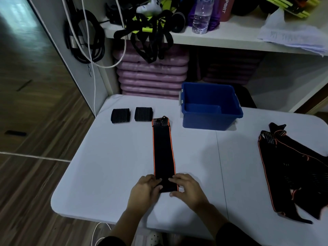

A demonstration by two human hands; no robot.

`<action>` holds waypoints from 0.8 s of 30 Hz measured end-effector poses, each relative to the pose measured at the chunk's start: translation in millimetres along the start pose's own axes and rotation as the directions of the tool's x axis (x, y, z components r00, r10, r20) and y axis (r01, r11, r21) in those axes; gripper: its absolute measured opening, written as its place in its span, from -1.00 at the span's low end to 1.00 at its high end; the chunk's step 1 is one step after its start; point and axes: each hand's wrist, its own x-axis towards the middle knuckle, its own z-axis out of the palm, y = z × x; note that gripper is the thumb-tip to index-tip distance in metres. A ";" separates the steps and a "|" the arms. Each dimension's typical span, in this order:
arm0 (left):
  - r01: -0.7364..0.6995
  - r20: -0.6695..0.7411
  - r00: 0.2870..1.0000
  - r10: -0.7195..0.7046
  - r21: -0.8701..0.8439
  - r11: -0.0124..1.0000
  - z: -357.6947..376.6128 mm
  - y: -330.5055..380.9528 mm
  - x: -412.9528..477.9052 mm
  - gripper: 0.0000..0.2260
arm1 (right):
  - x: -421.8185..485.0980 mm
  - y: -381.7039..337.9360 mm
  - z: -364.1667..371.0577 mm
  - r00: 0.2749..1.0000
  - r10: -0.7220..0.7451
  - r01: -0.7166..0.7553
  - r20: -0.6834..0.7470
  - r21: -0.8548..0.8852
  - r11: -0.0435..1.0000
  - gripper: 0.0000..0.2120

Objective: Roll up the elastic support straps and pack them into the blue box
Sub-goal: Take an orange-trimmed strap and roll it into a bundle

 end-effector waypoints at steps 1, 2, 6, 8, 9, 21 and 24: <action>-0.030 0.026 0.999 0.030 0.020 0.999 -2.7 -2.4 -0.8 -0.59 | 1.4 0.9 -0.5 1.000 -0.007 0.007 0.007 -0.015 1.000 -0.54; -0.063 0.059 0.996 0.060 0.046 0.997 -3.9 -4.7 -1.1 -0.60 | 3.1 1.3 -0.7 1.000 -0.011 0.011 0.011 -0.020 1.000 -0.54; -0.113 0.090 0.990 0.106 0.081 0.990 -6.3 -5.4 5.1 -0.59 | 7.2 -1.6 -5.8 1.000 -0.029 0.029 0.009 -0.007 1.000 -0.60; -0.045 0.101 0.994 0.046 -0.009 0.999 -10.2 -2.1 10.8 -0.59 | 9.9 -1.9 -9.0 1.000 -0.004 0.004 0.003 0.029 1.000 -0.66; -0.021 0.108 0.994 0.025 -0.042 0.999 -11.8 -0.2 13.6 -0.65 | 11.5 -2.5 -9.3 1.000 0.025 -0.025 0.006 0.058 0.998 -0.71; 0.151 -0.056 0.984 -0.169 -0.239 0.959 -8.4 4.9 42.0 -0.87 | 29.5 -10.6 -4.7 0.976 0.017 0.021 -0.218 0.172 0.985 -0.72; 0.059 -0.004 0.998 -0.061 -0.224 0.973 -11.0 -1.4 42.2 -0.78 | 31.0 -3.5 -4.3 0.986 -0.022 0.049 -0.168 0.158 0.986 -0.72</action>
